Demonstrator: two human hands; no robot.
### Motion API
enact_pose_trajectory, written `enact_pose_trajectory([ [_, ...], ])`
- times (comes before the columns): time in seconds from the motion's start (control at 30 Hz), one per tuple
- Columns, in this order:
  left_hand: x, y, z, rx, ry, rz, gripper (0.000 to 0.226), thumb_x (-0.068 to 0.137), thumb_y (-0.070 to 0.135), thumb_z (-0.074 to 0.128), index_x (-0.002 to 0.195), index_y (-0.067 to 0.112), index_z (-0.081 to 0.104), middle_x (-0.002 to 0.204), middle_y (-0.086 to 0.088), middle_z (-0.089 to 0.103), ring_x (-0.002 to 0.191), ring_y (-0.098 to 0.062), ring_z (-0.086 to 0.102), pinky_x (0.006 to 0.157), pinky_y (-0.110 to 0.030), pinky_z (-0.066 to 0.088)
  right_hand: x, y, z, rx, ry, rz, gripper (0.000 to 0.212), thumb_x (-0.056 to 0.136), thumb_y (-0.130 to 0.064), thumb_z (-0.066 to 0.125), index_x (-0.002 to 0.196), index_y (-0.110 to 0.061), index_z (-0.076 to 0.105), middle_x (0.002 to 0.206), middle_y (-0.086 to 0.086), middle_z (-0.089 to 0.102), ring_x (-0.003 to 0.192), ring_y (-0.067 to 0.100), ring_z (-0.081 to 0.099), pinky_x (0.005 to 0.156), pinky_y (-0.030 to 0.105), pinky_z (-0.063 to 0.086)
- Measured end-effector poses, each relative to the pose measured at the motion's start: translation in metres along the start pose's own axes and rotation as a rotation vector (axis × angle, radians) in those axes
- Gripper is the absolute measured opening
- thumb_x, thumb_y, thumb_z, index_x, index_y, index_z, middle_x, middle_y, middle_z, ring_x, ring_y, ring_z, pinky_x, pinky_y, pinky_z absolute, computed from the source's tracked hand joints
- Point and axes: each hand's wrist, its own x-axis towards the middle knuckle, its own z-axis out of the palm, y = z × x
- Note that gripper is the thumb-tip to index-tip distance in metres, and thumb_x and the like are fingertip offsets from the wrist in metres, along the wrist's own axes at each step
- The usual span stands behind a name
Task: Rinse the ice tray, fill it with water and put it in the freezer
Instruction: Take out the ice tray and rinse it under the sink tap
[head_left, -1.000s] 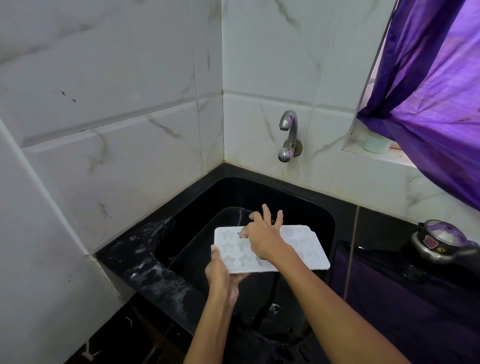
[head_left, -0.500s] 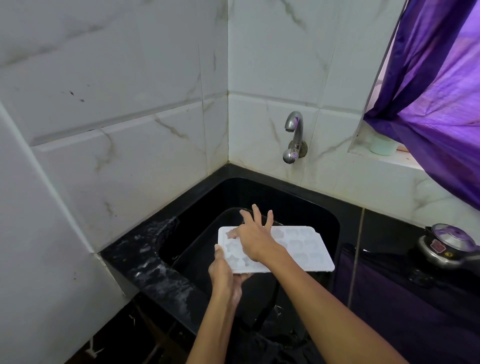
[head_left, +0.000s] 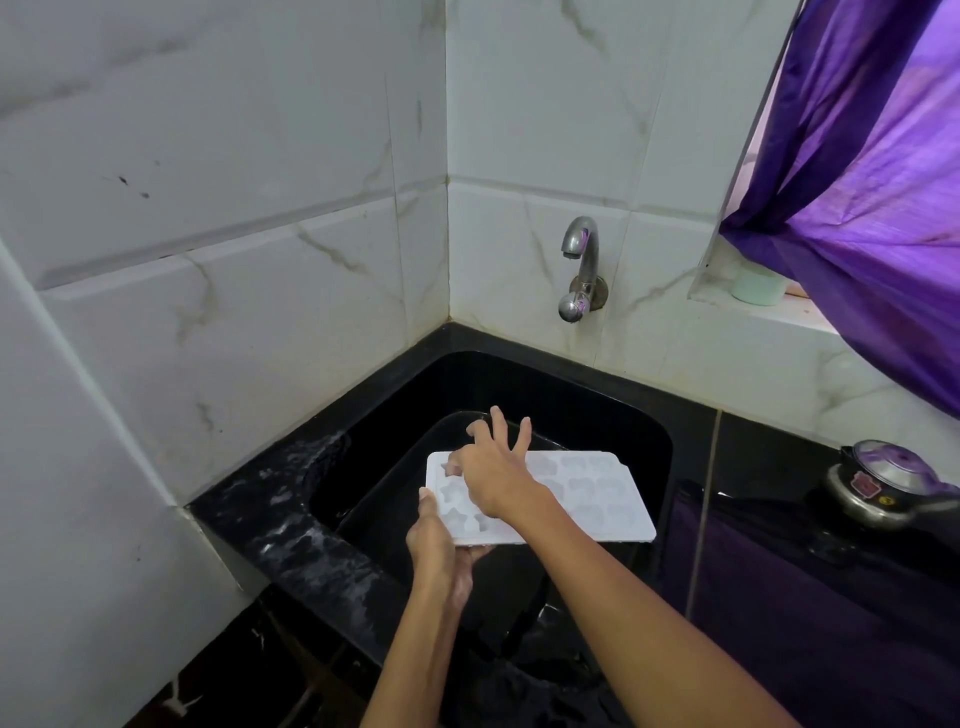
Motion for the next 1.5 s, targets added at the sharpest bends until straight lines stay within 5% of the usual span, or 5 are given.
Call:
enact_pose_trajectory([
  [0.4,0.006,0.002,-0.004,-0.010,0.018,-0.030,0.036,0.099,0.040,0.040,0.092,0.011,0.059,0.091,-0.015,0.067,0.082,-0.033,0.065,0.069,-0.050,0.054,-0.011,0.011,-0.008,0.173,0.041,0.040,0.067,0.080,0.016,0.052,0.131,-0.029,0.050,0.159,0.011,0.009,0.147,0.034,-0.014,0.111,0.060,-0.014],
  [0.6,0.012,0.010,-0.012,-0.037,0.010,0.003,0.038,0.100,0.042,0.037,0.094,0.011,0.058,0.095,-0.013,0.066,0.087,-0.032,0.064,0.064,-0.049,0.053,-0.040,0.080,-0.039,0.210,0.203,0.307,0.062,0.075,0.019,0.047,0.111,-0.030,0.061,0.157,0.009,0.014,0.146,0.033,-0.016,0.109,0.060,-0.017],
  [0.77,0.015,0.012,-0.013,-0.046,0.012,0.021,0.037,0.100,0.042,0.037,0.094,0.012,0.058,0.097,-0.013,0.067,0.090,-0.032,0.064,0.071,-0.052,0.053,-0.064,0.106,-0.029,0.214,0.135,0.488,0.064,0.077,0.021,0.047,0.113,-0.029,0.067,0.157,0.008,0.016,0.147,0.032,-0.015,0.110,0.060,-0.017],
  [0.97,0.015,0.012,-0.011,-0.067,0.020,0.026,0.035,0.100,0.041,0.037,0.094,0.013,0.057,0.096,-0.011,0.066,0.087,-0.030,0.064,0.074,-0.054,0.052,-0.068,0.100,-0.011,0.190,0.059,0.459,0.073,0.080,0.018,0.047,0.130,-0.034,0.056,0.160,0.011,0.008,0.146,0.035,-0.017,0.111,0.063,-0.015],
  [1.5,0.012,0.007,-0.012,-0.059,0.034,0.045,0.034,0.100,0.040,0.038,0.093,0.013,0.057,0.097,-0.012,0.066,0.088,-0.031,0.064,0.073,-0.054,0.053,-0.075,0.100,-0.003,0.176,0.116,0.461,0.065,0.076,0.018,0.049,0.116,-0.030,0.064,0.154,0.010,0.018,0.146,0.035,-0.016,0.110,0.063,-0.017],
])
